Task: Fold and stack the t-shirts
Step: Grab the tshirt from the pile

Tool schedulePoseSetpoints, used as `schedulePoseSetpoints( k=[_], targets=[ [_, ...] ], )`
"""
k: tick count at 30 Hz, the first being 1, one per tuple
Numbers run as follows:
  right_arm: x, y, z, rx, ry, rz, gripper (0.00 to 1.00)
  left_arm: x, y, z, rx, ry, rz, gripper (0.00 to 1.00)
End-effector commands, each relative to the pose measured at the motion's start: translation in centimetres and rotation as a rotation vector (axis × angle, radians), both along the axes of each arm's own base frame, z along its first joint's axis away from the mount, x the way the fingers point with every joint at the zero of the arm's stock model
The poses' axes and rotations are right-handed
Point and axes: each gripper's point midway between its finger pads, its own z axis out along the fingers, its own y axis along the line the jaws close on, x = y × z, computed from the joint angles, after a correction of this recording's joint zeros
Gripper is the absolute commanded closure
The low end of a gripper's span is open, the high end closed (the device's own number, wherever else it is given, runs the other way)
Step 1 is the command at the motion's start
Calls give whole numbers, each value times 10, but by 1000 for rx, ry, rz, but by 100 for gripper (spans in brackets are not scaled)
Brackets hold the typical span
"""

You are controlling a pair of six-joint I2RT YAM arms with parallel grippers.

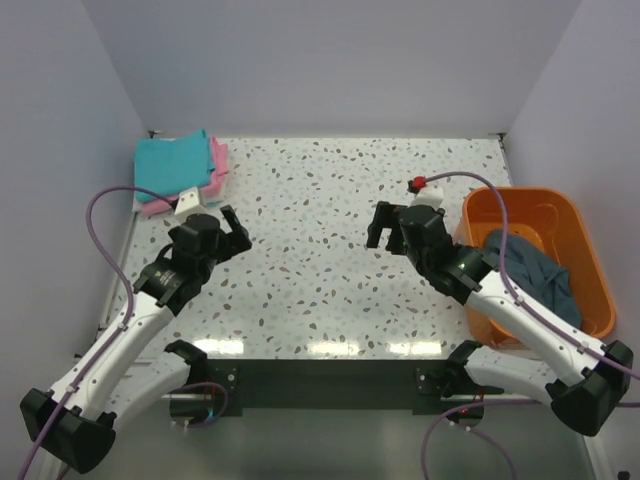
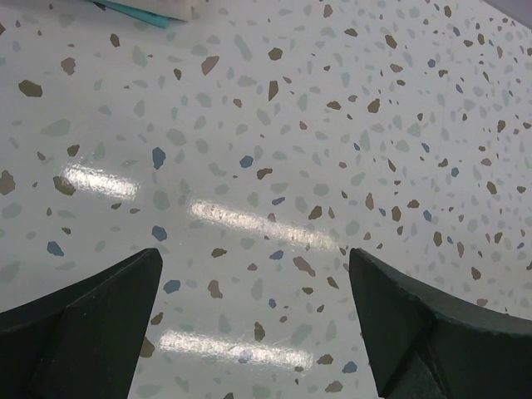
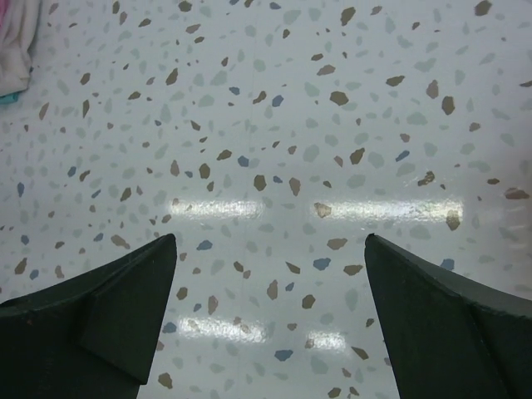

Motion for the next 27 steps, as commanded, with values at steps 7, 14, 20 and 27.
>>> schedulePoseSetpoints(
  k=[7, 14, 20, 27],
  targets=[
    [5, -156, 50, -106, 21, -605, 1, 7, -2, -2, 2, -41, -15, 0],
    [-30, -255, 23, -112, 119, -883, 1, 5, -1, -10, -1, -18, -1, 0],
    [-36, -291, -45, -40, 378, -957, 1, 6, 2, -17, 22, 16, 18, 0],
    [-50, -289, -109, 101, 491, -972, 1, 5, 10, -14, 38, 14, 58, 0]
  ],
)
